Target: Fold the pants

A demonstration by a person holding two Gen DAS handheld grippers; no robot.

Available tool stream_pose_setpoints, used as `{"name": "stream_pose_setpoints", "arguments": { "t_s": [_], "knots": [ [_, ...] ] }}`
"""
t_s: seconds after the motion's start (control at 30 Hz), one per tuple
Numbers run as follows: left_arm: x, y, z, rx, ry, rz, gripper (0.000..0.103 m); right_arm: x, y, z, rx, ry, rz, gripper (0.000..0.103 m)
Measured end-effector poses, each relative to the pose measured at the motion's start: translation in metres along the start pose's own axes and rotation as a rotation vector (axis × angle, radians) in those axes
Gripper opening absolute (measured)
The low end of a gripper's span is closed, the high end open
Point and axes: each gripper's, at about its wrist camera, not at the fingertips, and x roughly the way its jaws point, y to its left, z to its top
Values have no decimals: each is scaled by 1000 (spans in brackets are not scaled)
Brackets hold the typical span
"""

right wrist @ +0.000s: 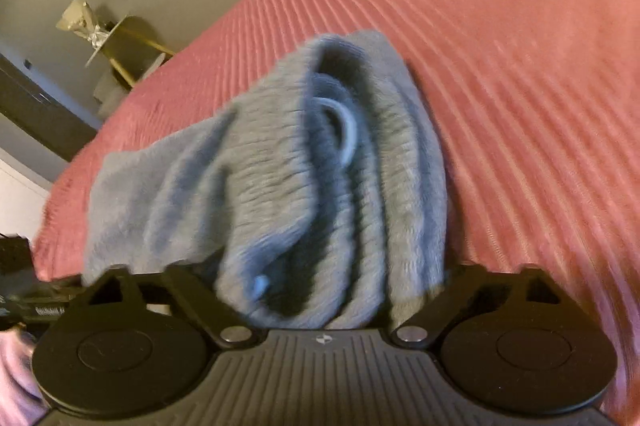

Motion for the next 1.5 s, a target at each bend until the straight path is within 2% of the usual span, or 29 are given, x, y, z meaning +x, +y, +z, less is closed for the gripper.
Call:
{"name": "stream_pose_setpoints", "arguments": {
  "t_s": [0.03,0.07,0.13,0.23,0.3,0.33,0.4,0.43,0.47,0.53,0.57,0.6,0.63,0.67,0.77,0.83,0.9,1.03,1.13,1.33,1.5],
  "knots": [
    [-5,-1,0,-5,-9,-6,54,-5,9,-2,-22,-12,-23,73],
    [-8,-3,0,1,-18,-2,48,-11,17,-3,-36,-26,-40,69],
    [-17,-10,-3,28,-39,11,40,-20,26,-4,-30,-37,-31,66],
    [-25,-17,-6,68,-57,-4,38,-30,32,-2,-13,-46,11,66],
    [-20,-10,-6,40,-42,-8,39,-24,28,-2,-22,-24,-10,66],
    [-18,-5,-5,17,-35,-22,40,-18,24,-1,-9,-5,-17,67],
    [-13,7,-4,-35,-6,-62,49,-7,16,3,19,28,-11,75],
    [-8,12,-5,-62,14,-73,61,-2,11,5,42,50,11,85],
    [-2,17,-5,-89,30,-88,68,4,6,7,69,73,32,94],
    [-1,23,-10,-124,12,-130,72,14,-4,9,104,110,52,98],
    [-3,23,-11,-132,10,-130,70,17,-7,7,112,106,59,99],
    [-6,20,-11,-126,9,-120,63,17,-7,5,119,94,62,98],
    [-10,18,-11,-103,0,-117,52,16,-6,3,114,79,53,91],
    [-13,13,-11,-78,-16,-110,45,12,-1,0,85,60,30,79],
    [-22,-8,-13,4,-46,-43,37,-8,34,-14,-67,-10,-53,64],
    [-32,-27,-18,86,-90,12,36,-24,56,-20,-141,-60,-71,62],
    [-44,-46,-24,162,-142,19,36,-39,73,-23,-164,-106,-42,61],
    [-69,-59,-24,182,-178,-28,36,-54,104,-22,-198,-138,-5,61],
    [-82,-61,-15,181,-207,-2,36,-57,123,-11,-223,-156,8,61],
    [-94,-55,27,175,-290,67,36,-49,140,26,-219,-232,56,61],
    [-66,-56,71,240,-304,185,36,-8,147,74,-221,-280,39,61]
  ]
}}
